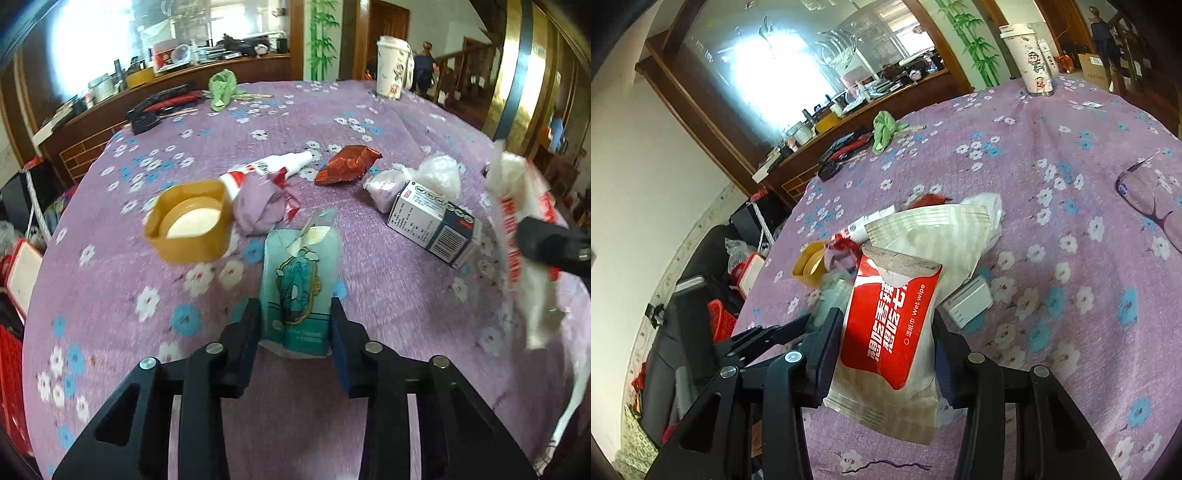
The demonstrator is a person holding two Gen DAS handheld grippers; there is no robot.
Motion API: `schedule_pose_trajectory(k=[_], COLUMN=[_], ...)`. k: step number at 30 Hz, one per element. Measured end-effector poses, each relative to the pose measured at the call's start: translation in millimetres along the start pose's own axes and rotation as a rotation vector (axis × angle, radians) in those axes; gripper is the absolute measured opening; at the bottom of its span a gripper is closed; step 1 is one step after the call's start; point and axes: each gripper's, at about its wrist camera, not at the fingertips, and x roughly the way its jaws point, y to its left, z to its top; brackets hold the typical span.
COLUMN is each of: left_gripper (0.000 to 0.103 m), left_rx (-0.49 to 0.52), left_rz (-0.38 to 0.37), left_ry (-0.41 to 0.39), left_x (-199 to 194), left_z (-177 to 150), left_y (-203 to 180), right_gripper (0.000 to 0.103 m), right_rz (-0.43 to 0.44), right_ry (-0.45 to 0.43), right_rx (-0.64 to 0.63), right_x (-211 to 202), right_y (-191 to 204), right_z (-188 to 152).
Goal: Collect trash
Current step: 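Grasp the teal tissue pack with the left gripper while the right holds the wipe pack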
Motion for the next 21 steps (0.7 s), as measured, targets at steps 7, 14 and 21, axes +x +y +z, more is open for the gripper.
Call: schedule_pose_trajectory(k=[7, 14, 21], left_gripper=[0.034, 0.034, 0.034], left_rx=[-0.047, -0.082, -0.086], left_rz=[0.031, 0.046, 0.054], left_ry=[-0.07, -0.126, -0.152], left_x=[-33, -55, -64], left_z=[-25, -35, -45], left_y=[17, 34, 43], right_gripper=[0.049, 0.049, 0.049], right_rz=[-0.025, -0.051, -0.096], right_ry=[0.03, 0.052, 0.076], right_rx=[-0.078, -0.16, -0.217], right_x=[14, 25, 38], right_y=[23, 51, 71], right_z=[-17, -32, -43])
